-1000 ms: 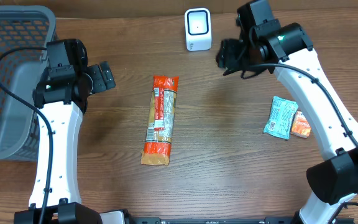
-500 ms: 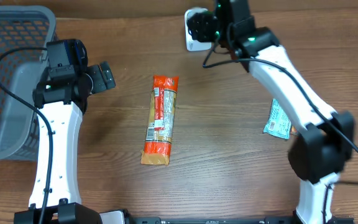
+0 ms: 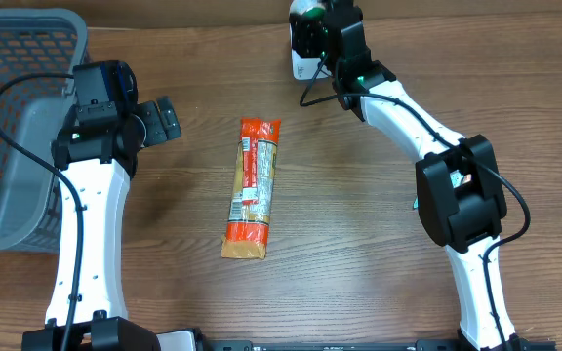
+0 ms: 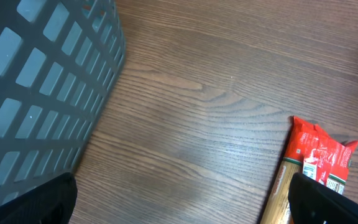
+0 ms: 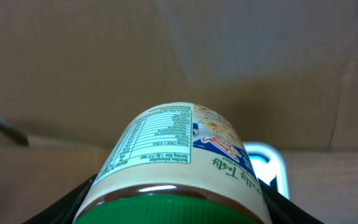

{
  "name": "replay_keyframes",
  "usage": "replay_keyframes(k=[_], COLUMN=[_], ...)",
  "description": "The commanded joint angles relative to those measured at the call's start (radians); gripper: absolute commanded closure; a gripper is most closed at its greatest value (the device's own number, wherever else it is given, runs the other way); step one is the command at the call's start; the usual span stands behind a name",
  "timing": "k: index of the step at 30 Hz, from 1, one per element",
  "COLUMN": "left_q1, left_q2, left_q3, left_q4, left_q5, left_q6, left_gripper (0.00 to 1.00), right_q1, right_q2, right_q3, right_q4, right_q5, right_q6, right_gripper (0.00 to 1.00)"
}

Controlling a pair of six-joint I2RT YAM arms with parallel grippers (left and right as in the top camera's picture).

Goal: Scan the item barcode
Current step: 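Hold the jar in front of the white scanner with the right gripper, then move the jar right and release it near the snack bar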

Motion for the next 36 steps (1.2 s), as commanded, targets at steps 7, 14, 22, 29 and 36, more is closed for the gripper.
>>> replay_keyframes(k=[7, 14, 22, 29, 36], left_q1=[0.003, 0.003, 0.003, 0.003, 0.003], left_q2=[0.009, 0.009, 0.009, 0.009, 0.009], left_q3=[0.01, 0.01, 0.01, 0.01, 0.01], left_q4=[0.004, 0.004, 0.004, 0.004, 0.004], left_q5=[-0.005, -0.005, -0.005, -0.005, -0.005], left_q6=[0.019, 0.019, 0.019, 0.019, 0.019], left_gripper=[0.0, 0.0, 0.0, 0.0, 0.0], right_q1=[-0.004, -0.005, -0.005, -0.005, -0.031], right_q2=[0.071, 0.132, 0.071, -0.224, -0.546], right_q3=[0.014, 0.014, 0.014, 0.014, 0.014], right_q4=[0.148, 0.219, 0.385, -0.022, -0.874], right_q5=[0.104, 0.143, 0.138, 0.095, 0.094], right_q6=[-0.005, -0.009, -0.136, -0.131, -0.13], right_gripper=[0.96, 0.96, 0.96, 0.96, 0.96])
